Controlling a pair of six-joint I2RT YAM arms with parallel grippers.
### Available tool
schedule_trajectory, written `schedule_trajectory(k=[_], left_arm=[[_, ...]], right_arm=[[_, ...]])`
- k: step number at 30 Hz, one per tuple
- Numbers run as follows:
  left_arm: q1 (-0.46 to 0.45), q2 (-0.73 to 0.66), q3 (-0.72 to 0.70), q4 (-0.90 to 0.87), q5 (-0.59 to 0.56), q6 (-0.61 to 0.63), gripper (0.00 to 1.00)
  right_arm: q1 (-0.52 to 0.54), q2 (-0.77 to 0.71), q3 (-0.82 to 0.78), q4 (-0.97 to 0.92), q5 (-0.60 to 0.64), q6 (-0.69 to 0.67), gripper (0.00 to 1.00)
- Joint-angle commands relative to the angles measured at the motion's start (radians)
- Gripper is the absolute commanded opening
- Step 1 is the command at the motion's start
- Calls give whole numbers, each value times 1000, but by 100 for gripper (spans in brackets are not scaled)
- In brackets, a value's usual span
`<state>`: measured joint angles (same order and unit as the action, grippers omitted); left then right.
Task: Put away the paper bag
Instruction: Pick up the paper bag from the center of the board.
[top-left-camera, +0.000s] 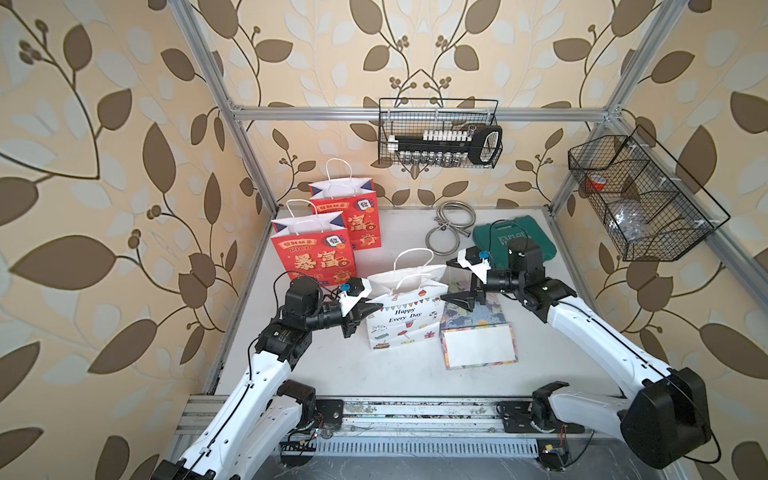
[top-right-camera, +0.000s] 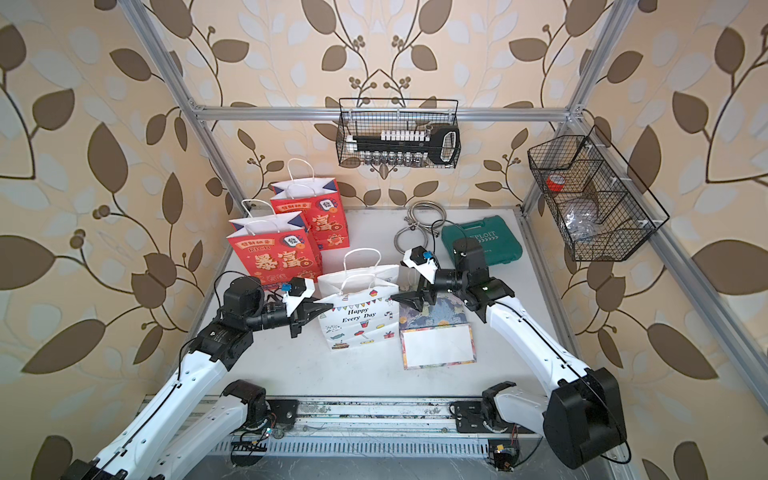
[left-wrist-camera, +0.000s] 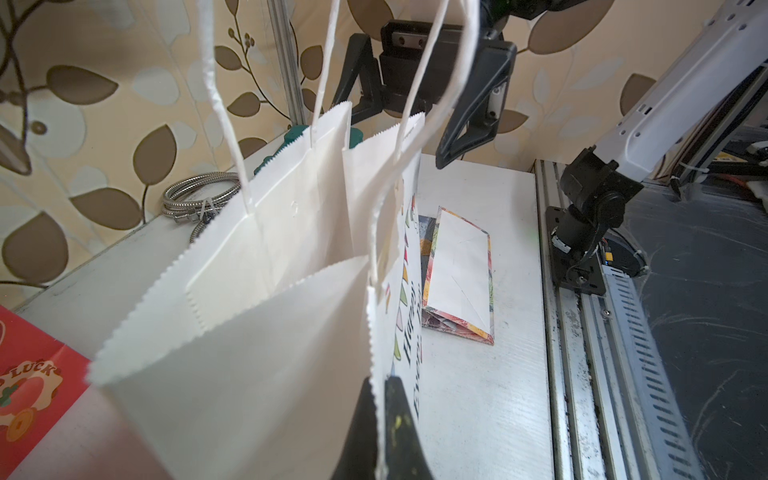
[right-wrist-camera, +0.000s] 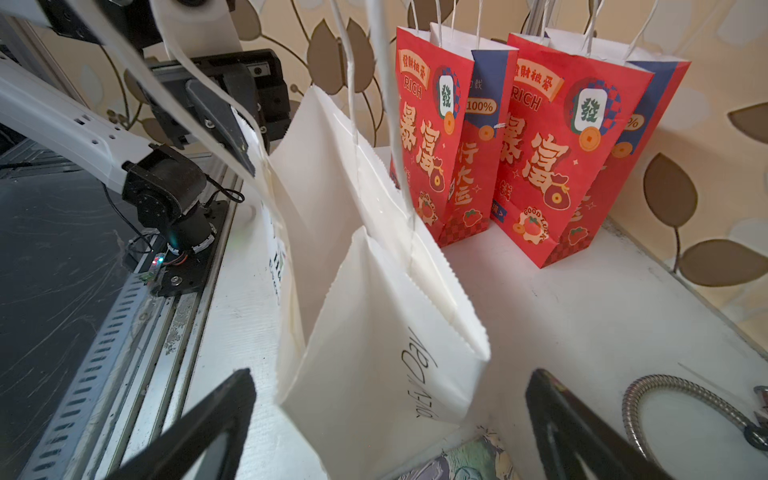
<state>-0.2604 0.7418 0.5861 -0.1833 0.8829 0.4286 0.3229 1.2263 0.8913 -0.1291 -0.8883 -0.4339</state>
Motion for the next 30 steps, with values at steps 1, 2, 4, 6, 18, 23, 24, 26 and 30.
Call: schedule_trajectory(k=[1,2,4,6,18,23,24,26,30], left_arm=[[3,5,26,-34,11,23,1],[3,7,26,-35,11,22,0],[3,7,26,-34,9,22,1],[3,11,24,-30,2,18,2],[3,21,-5,85,-182,-127,15],[3,26,-24,107,-246,-154,15],[3,25,-30,118,-256,-163,15],[3,25,-41,139,-277,-186,15],[3,22,-52,163,-301,-218,16]], right_arm=[[-1,48,53,17,-101,-40,100],[-2,63,58,27,-112,-41,100],[-2,89,61,45,-151,-40,100],[3,113,66,49,-224,-34,100],[78,203,91,-106,-361,-150,82],[91,228,47,50,-310,-75,70],[94,236,36,93,-297,-50,66],[103,253,26,152,-277,-15,57],[119,276,16,213,-237,17,44]])
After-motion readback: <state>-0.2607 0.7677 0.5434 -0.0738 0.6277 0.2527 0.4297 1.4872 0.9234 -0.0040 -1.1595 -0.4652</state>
